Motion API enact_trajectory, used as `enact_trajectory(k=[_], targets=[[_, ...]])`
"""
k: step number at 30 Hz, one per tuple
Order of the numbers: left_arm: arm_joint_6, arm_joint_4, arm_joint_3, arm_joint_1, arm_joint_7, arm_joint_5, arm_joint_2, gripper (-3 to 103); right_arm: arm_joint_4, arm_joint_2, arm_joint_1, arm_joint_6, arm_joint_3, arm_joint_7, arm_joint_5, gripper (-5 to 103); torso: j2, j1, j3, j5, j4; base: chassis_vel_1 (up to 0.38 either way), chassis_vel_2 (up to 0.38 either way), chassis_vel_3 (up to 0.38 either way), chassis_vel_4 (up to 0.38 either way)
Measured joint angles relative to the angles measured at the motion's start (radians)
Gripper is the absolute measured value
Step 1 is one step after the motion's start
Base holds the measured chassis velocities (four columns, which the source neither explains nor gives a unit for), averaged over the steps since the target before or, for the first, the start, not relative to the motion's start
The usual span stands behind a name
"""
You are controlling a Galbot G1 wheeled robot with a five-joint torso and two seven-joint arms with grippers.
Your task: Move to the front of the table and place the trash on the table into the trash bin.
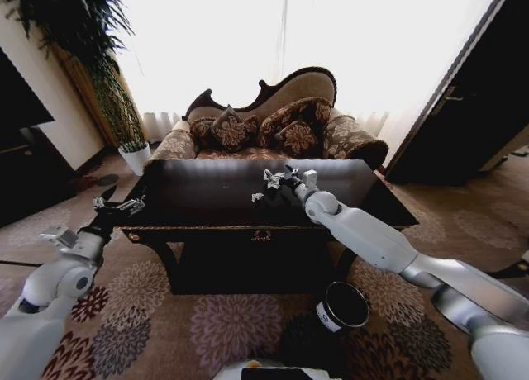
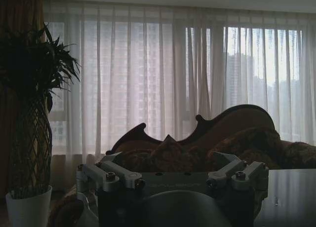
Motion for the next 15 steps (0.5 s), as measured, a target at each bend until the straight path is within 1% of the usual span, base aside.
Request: enact_trajectory(k=[9, 15], targets=[[0.0, 0.0, 0.0, 0.0, 0.0, 0.0, 0.0, 100, -0.08, 0.029, -0.002, 0.016, -0.034, -0.024, -0.023, 100, 0.0, 0.0, 0.0, 0.0002, -0.0002, 0.0, 0.0, 0.0, 0.0], [0.0, 0.0, 0.0, 0.0, 0.0, 0.0, 0.0, 100, -0.12, 0.029, 0.01, 0.019, -0.057, -0.038, -0.015, 100, 0.0, 0.0, 0.0, 0.0001, -0.0002, 0.0, 0.0, 0.0, 0.0]])
